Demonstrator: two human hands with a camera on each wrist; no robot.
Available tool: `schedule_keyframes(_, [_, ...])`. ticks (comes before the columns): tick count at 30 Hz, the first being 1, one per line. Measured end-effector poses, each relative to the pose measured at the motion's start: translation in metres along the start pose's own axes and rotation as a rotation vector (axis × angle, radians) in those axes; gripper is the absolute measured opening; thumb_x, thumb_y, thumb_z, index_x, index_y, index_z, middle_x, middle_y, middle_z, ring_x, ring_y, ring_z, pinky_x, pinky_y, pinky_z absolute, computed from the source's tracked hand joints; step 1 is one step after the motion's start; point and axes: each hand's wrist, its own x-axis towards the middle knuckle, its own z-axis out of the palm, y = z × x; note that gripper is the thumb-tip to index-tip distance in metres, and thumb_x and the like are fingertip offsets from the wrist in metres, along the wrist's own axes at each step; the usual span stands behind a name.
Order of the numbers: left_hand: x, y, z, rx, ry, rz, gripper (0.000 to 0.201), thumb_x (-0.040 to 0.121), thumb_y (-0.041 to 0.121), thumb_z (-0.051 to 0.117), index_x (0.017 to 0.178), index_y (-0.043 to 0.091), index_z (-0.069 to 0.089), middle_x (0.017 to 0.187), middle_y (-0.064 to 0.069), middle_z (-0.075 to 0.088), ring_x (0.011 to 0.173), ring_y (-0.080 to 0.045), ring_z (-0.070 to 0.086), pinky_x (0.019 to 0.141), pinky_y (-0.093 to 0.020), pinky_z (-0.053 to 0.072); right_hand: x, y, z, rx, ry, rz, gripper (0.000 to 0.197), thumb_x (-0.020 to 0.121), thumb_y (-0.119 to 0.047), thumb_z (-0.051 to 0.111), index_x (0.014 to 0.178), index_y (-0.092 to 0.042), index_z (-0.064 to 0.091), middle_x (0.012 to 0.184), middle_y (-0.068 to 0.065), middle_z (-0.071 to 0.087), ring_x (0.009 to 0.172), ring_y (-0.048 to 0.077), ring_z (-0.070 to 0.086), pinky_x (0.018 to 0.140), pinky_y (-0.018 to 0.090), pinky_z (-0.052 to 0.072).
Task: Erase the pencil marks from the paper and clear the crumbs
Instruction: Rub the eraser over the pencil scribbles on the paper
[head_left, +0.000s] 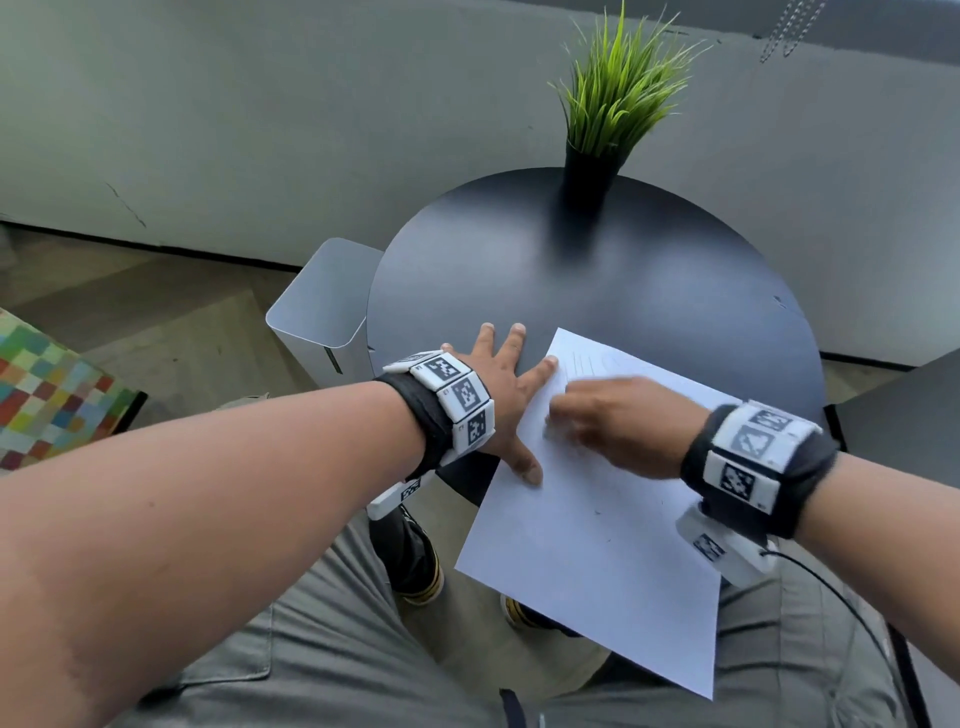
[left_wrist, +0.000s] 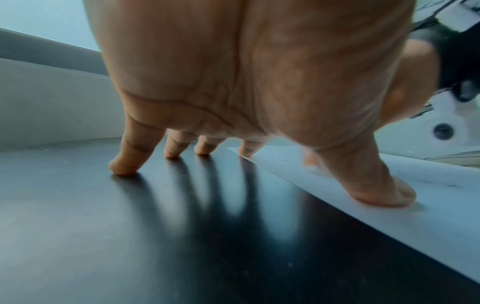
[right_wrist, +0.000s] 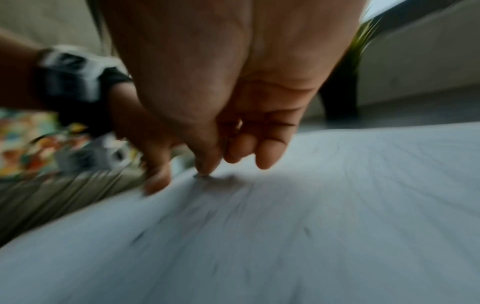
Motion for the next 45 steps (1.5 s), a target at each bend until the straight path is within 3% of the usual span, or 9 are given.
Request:
schedule_keyframes(7, [0.001, -0.001, 0.002, 0.006, 0.014, 0.003, 0.143, 0.049, 0.093, 0.068, 0.155, 0.041, -0.013, 0.166, -0.007, -0.022, 0.152, -0.041, -0.013, 0.111, -0.075, 0.019, 0.011, 0.008, -0.005, -0.011, 0.149, 0.169, 0.009, 0.094, -0.028, 0.046, 0.099, -0.022, 0.05, 0.092, -0.006, 0.053, 0.088, 0.024, 0.057, 0.07, 0.036, 0.044])
schedule_keyframes(12, [0.001, 0.0, 0.0, 0.005, 0.011, 0.008, 0.145, 0.048, 0.093, 0.067, 0.156, 0.041, -0.015, 0.165, -0.007, -0.023, 0.152, -0.041, -0.014, 0.112, -0.075, 0.018, -0.006, -0.004, 0.001, 0.019, -0.104, -0.031, 0.021, 0.094, -0.025, 0.052, 0.114, -0.032, 0.054, 0.101, -0.011, 0.054, 0.093, 0.013, 0.051, 0.078, 0.032, 0.044])
schedule_keyframes(17, [0.0, 0.0, 0.0, 0.026, 0.013, 0.013, 0.145, 0.048, 0.094, 0.066, 0.156, 0.04, -0.013, 0.166, -0.008, -0.02, 0.152, -0.044, -0.01, 0.108, -0.073, 0.029, 0.009, 0.017, -0.004, -0.011, 0.166, 0.236, 0.012, 0.094, -0.032, 0.046, 0.1, -0.022, 0.049, 0.096, -0.001, 0.06, 0.087, 0.027, 0.055, 0.071, 0.035, 0.045])
schedule_keyframes(21, [0.0, 0.004, -0.006, 0.066, 0.0, 0.05, 0.147, 0.05, 0.092, 0.067, 0.159, 0.029, -0.008, 0.164, 0.005, -0.029, 0.15, -0.051, -0.003, 0.105, -0.074, 0.033, -0.017, -0.017, 0.012, 0.061, -0.075, 0.031, 0.016, 0.092, -0.023, 0.05, 0.104, -0.033, 0.046, 0.094, -0.012, 0.051, 0.088, 0.017, 0.052, 0.072, 0.036, 0.045])
schedule_keyframes(26, [0.006, 0.009, -0.011, 0.222, 0.03, 0.159, 0.142, 0.057, 0.093, 0.061, 0.16, 0.011, 0.008, 0.168, 0.002, -0.01, 0.152, -0.035, 0.005, 0.103, -0.079, 0.024, 0.0, 0.022, -0.004, 0.032, 0.142, 0.393, 0.018, 0.095, -0.038, 0.045, 0.103, -0.023, 0.05, 0.095, 0.0, 0.061, 0.087, 0.03, 0.057, 0.076, 0.039, 0.051])
schedule_keyframes(33, [0.006, 0.01, -0.015, 0.213, 0.031, 0.169, 0.134, 0.052, 0.093, 0.065, 0.151, 0.012, 0.024, 0.168, 0.0, -0.002, 0.151, -0.029, 0.012, 0.097, -0.071, 0.035, -0.01, 0.001, 0.006, 0.055, -0.044, 0.124, 0.013, 0.094, -0.031, 0.048, 0.108, -0.03, 0.048, 0.102, -0.006, 0.06, 0.092, 0.021, 0.056, 0.077, 0.039, 0.048])
schedule_keyframes(36, [0.005, 0.009, -0.013, 0.209, 0.033, 0.161, 0.133, 0.055, 0.09, 0.067, 0.156, 0.02, 0.015, 0.168, 0.0, -0.003, 0.151, -0.028, 0.009, 0.098, -0.067, 0.037, 0.0, 0.025, -0.002, 0.01, 0.118, 0.378, 0.021, 0.096, -0.037, 0.043, 0.107, -0.02, 0.048, 0.099, 0.005, 0.061, 0.09, 0.033, 0.057, 0.073, 0.039, 0.048])
schedule_keyframes(41, [0.006, 0.009, -0.014, 0.175, -0.001, 0.15, 0.138, 0.055, 0.088, 0.07, 0.158, 0.037, -0.007, 0.168, 0.004, -0.013, 0.155, -0.027, -0.004, 0.106, -0.07, 0.029, -0.014, -0.013, 0.019, 0.061, -0.048, 0.039, 0.022, 0.088, -0.016, 0.055, 0.106, -0.025, 0.046, 0.097, -0.007, 0.056, 0.091, 0.024, 0.055, 0.074, 0.04, 0.047])
schedule_keyframes(45, [0.007, 0.005, -0.009, 0.169, 0.024, 0.148, 0.14, 0.056, 0.09, 0.066, 0.159, 0.029, -0.007, 0.168, 0.007, -0.013, 0.155, -0.025, -0.004, 0.107, -0.069, 0.029, 0.005, 0.011, 0.002, 0.044, 0.118, 0.281, 0.021, 0.096, -0.031, 0.046, 0.111, -0.017, 0.051, 0.103, 0.004, 0.063, 0.095, 0.03, 0.058, 0.072, 0.035, 0.042])
